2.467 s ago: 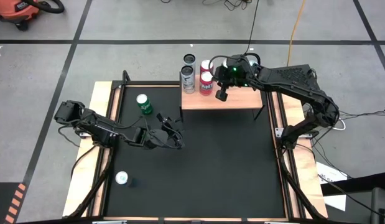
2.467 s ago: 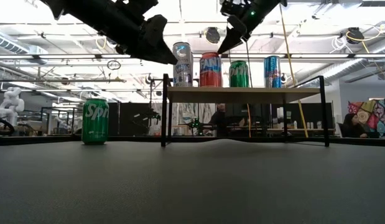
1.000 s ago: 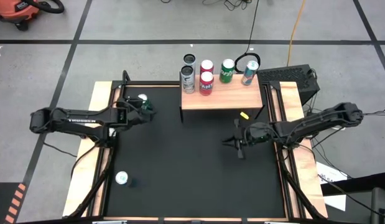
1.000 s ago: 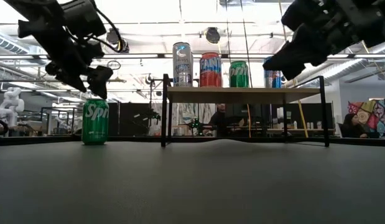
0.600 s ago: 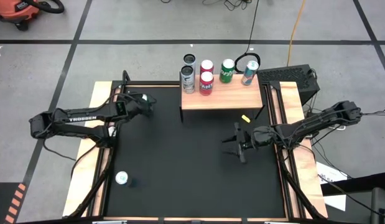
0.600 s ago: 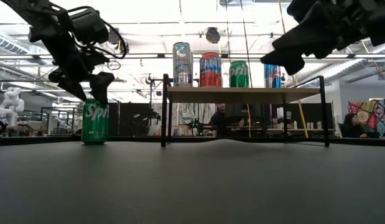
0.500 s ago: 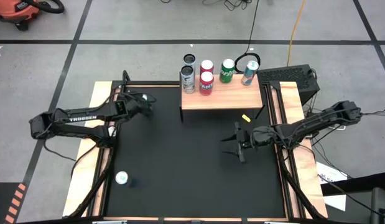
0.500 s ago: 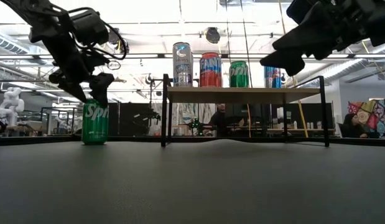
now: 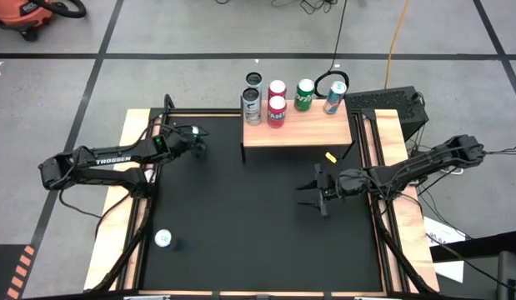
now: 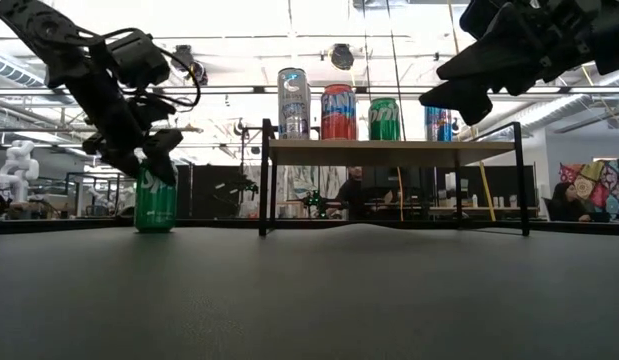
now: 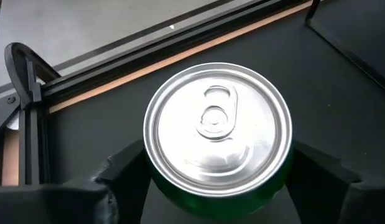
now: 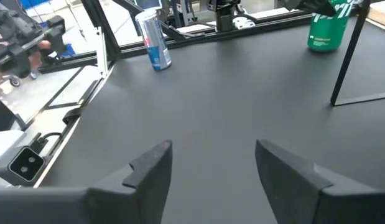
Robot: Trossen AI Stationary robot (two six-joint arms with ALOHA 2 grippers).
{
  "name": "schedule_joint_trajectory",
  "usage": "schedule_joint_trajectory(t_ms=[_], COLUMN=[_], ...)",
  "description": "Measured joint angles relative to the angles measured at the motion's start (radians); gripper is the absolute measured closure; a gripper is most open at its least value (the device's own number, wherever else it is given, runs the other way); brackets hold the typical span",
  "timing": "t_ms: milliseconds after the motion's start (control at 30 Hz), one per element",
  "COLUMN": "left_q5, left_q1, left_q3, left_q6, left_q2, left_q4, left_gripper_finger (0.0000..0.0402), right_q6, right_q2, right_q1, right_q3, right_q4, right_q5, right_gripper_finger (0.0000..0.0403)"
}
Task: Place canned beverage on shelf
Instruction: Put the green soda can on the shelf aligned with the other green soda can
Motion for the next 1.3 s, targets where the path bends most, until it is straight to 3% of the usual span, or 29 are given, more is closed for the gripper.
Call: schedule_joint_trajectory(t_ms=[100, 300, 500, 767, 933, 1100, 1300], left_q5=[0.022, 0.144, 0.189, 0.151, 0.079, 0.047, 0.040], left_q1=[-0.006, -0.109, -0.321, -0.623, -0.758, -0.813, -0.817], left_q3=[0.000, 0.000, 0.000, -0.006, -0.004, 0.014, 0.145], left_q6=[0.010, 0.022, -0.002, -0.030, 0.034, 0.103, 0.158], left_q2=[0.000, -0.002, -0.002, 0.012, 0.099, 0.262, 0.443], left_q4=[0.004, 0.037, 0.034, 0.139, 0.356, 0.548, 0.569], left_gripper_finger=[0.0128, 0.0128, 0.0118, 0.0114, 0.0113, 0.0113, 0.0112], right_q6=[0.011, 0.034, 0.058, 0.044, 0.051, 0.071, 0.055], right_q2=[0.000, 0.000, 0.000, 0.040, 0.145, 0.241, 0.281], right_q1=[0.000, 0.000, 0.024, 0.086, 0.101, 0.101, 0.100], right_q3=[0.000, 0.000, 0.000, 0.000, 0.000, 0.001, 0.002], right_q4=[-0.001, -0.008, -0.008, 0.022, 0.104, 0.175, 0.224], right_q5=[-0.001, -0.001, 0.004, 0.075, 0.074, 0.113, 0.184], right_gripper_finger=[0.0188, 0.0188, 0.0188, 0.0188, 0.0176, 0.0149, 0.0117])
